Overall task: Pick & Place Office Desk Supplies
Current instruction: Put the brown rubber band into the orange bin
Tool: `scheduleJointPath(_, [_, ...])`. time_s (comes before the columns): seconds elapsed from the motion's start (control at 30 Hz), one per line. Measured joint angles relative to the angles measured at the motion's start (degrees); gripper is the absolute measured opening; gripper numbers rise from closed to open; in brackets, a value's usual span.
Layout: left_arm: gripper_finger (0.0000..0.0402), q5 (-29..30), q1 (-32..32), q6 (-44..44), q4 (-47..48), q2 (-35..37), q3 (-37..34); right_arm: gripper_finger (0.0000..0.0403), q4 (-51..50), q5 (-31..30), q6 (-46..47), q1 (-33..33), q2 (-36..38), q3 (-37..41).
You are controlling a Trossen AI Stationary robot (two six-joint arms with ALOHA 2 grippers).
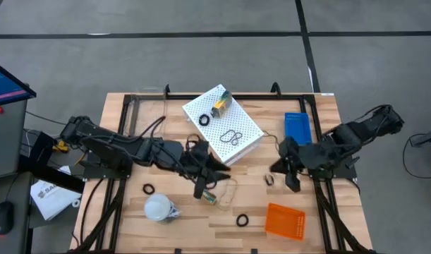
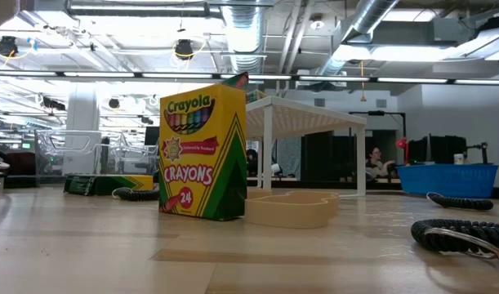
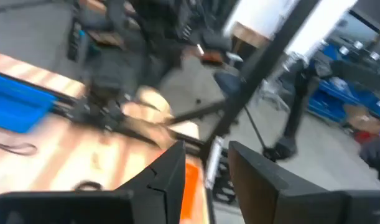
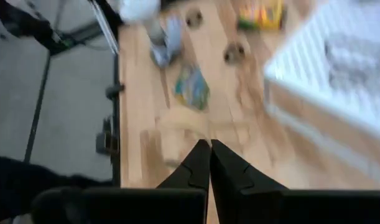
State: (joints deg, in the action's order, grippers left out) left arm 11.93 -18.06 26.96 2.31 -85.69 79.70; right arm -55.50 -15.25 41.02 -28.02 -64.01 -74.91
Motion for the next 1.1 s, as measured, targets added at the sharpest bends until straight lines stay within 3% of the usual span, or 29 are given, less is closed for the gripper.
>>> scheduleJointPath(0.3, [0.0127, 0.30, 4.44, -0.07, 0.33, 4.79, 0.00, 0.0000, -9.24, -4.20, 29.81, -14.07, -0.04, 4.25])
scheduleJointPath(0.6, [0.0127, 0.28, 5.35, -0.19, 0.12, 7.89, -0.96, 0.0000, -10.58, -11.71, 59.92, -26.78, -2.99, 6.95])
scheduleJointPath(0.9, [0.0127, 0.26, 5.35, -0.17, 0.32, 7.78, -1.07, 0.0000, -4.84, -12.26, 72.42, -32.63, -9.30, 6.95])
scheduleJointPath(1.1, [0.0127, 0.15, 5.28, 0.24, 0.30, 7.78, -1.07, 0.0000, -5.79, -13.19, 74.10, -35.10, -9.34, 6.95])
